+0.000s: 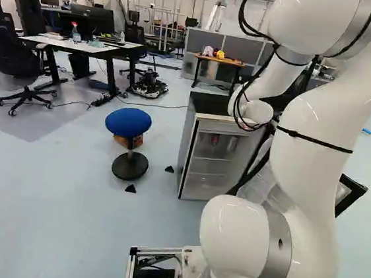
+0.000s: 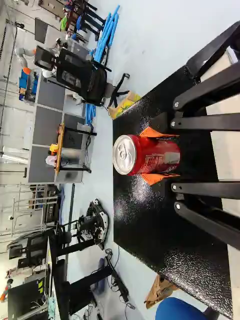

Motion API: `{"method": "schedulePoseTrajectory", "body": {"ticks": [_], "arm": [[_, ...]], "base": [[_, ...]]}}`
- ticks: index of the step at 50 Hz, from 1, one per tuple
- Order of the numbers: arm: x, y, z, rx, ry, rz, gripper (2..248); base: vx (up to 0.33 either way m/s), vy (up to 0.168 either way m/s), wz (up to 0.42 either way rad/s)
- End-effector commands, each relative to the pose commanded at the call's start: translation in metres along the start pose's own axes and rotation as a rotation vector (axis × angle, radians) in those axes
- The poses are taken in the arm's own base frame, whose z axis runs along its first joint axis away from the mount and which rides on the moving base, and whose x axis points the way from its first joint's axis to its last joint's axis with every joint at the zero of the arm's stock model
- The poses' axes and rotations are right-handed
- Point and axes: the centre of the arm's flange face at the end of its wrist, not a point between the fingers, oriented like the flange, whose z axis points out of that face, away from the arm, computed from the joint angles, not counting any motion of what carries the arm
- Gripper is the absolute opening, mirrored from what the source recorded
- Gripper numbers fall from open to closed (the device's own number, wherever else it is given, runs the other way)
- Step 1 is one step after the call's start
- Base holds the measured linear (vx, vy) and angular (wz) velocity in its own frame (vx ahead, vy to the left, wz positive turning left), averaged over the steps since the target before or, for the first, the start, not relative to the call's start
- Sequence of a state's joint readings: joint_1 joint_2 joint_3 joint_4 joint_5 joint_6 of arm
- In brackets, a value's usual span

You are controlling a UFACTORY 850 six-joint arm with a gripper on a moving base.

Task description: Grab a drink from the fridge

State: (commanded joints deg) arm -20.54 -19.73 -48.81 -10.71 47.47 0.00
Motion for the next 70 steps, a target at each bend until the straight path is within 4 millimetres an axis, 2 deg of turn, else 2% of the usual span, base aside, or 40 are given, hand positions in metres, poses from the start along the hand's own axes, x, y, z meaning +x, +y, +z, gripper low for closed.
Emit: {"method": "schedulePoseTrajectory", "body": {"ticks": [22,41,61,70], "arm": [[0.003,-0.023,0.013,-0.021,-0.010,0.056,92],[0.002,-0.038,0.016,-0.042,-0.044,0.102,92],[0.001,-0.042,0.014,-0.041,-0.060,0.107,92],[-0.006,-0.043,0.017,-0.040,-0.072,0.107,92]], "base": [[0.000,0.000,0.000],[0.000,0.000,0.000],[0.000,0.000,0.000],[0.000,0.000,0.000]]}}
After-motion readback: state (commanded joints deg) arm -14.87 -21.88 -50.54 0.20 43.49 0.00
